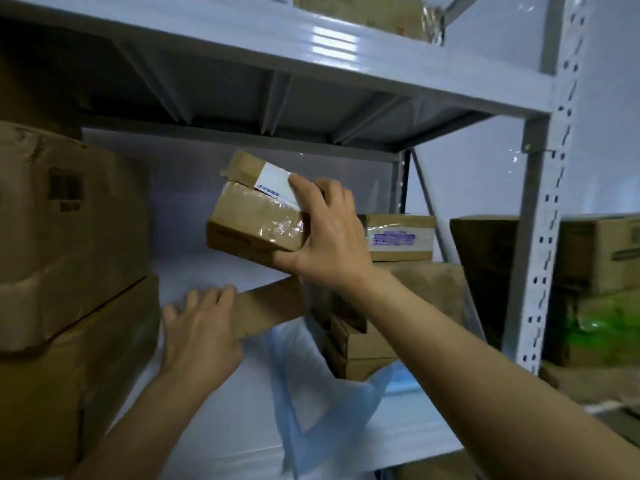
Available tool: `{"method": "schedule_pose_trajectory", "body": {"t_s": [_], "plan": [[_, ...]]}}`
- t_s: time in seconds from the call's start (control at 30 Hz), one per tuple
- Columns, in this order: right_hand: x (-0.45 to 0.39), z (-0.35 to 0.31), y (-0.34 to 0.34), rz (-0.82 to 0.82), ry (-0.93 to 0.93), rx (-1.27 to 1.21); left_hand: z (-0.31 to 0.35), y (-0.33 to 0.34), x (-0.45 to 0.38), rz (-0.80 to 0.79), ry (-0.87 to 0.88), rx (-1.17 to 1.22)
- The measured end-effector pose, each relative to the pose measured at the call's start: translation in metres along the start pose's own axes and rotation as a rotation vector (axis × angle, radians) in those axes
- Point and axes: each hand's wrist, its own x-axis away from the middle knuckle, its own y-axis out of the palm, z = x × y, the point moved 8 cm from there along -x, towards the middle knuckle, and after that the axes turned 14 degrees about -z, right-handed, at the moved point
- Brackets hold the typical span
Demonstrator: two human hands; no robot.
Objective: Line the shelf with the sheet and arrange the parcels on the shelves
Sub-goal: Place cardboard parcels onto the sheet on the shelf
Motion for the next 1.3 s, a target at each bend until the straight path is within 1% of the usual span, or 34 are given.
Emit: {"method": "schedule_pose_trajectory", "body": {"t_s": [0.1,0.23,0.33,0.43,0.6,0.8,1.0,1.13,1.3], "plan": [[0.016,0.025,-0.043,0.049,0.029,0.025,0.002,-0.017,0.005,0.061,-0.048,0.041],[0.036,0.078,-0.097,0.132,0.139,0.068,0.006,-0.034,0.013,0.128,-0.148,0.124],[0.045,0.111,-0.120,0.137,0.180,0.074,0.025,-0.044,0.018,0.170,-0.166,0.184],[0.047,0.130,-0.132,0.126,0.152,0.171,0.048,-0.057,0.022,0.233,-0.152,0.209],[0.036,0.154,-0.122,0.076,0.118,0.343,0.080,-0.077,0.025,0.308,-0.055,0.232],[0.011,0.181,-0.100,0.028,0.089,0.380,0.110,-0.088,0.011,0.369,0.093,0.199],[-0.023,0.213,-0.072,-0.085,0.161,0.340,0.107,-0.077,-0.016,0.378,0.108,0.163],[-0.038,0.228,-0.051,-0.174,0.170,0.328,0.115,-0.076,-0.024,0.414,0.179,0.181],[-0.040,0.241,-0.043,-0.280,0.137,0.229,0.139,-0.080,-0.027,0.415,0.245,0.227]]}}
